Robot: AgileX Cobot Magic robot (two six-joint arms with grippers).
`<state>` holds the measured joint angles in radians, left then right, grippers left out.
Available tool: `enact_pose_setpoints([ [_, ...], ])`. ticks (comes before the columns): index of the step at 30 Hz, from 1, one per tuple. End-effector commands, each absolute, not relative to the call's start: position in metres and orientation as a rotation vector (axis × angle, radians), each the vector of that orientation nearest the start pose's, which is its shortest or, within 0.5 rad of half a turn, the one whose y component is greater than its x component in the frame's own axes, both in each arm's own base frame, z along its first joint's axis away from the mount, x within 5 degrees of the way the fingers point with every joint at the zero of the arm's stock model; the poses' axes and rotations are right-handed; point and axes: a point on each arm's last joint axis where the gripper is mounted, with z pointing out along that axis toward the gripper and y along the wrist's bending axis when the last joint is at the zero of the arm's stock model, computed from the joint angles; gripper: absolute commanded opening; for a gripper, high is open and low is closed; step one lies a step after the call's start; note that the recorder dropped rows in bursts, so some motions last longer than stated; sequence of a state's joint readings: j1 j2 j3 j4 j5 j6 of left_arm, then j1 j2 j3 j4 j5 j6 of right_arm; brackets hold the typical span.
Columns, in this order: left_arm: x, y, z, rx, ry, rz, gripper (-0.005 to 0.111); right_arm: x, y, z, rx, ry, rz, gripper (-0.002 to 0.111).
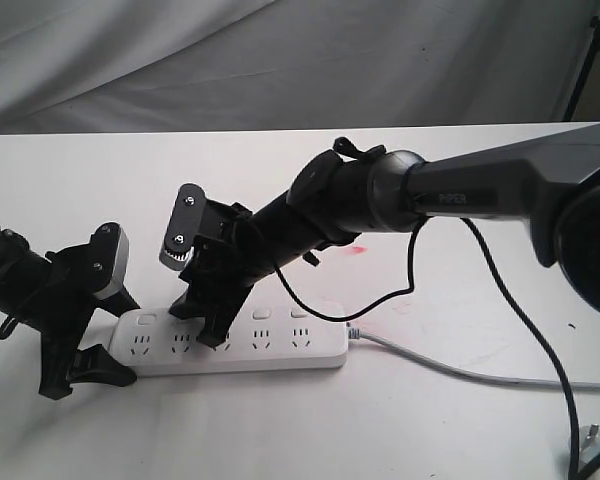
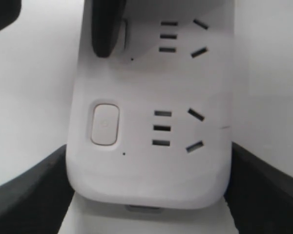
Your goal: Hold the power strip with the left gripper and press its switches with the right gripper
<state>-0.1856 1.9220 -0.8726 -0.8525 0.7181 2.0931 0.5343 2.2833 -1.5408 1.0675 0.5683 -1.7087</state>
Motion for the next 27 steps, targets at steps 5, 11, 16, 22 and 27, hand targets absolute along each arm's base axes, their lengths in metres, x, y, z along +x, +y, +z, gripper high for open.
enact_pose_setpoints([
  [5,0.289,-0.102,0.103,-2.460,-2.408,0.661,0.067,0.381,0.270,0.142,-1.590,1.819,0.558,0.045],
  [11,0.289,-0.102,0.103,-2.460,-2.408,0.661,0.067,0.381,0.244,0.142,-1.549,1.901,0.585,0.045],
  [16,0.289,-0.102,0.103,-2.460,-2.408,0.661,0.067,0.380,0.230,0.139,-1.525,1.940,0.566,0.045],
  [22,0.289,-0.102,0.103,-2.460,-2.408,0.661,0.067,0.381,0.230,0.137,-1.522,1.938,0.544,0.045],
  [27,0.289,-0.102,0.103,-2.460,-2.408,0.661,0.067,0.382,0.232,0.136,-1.513,1.936,0.532,0.045],
])
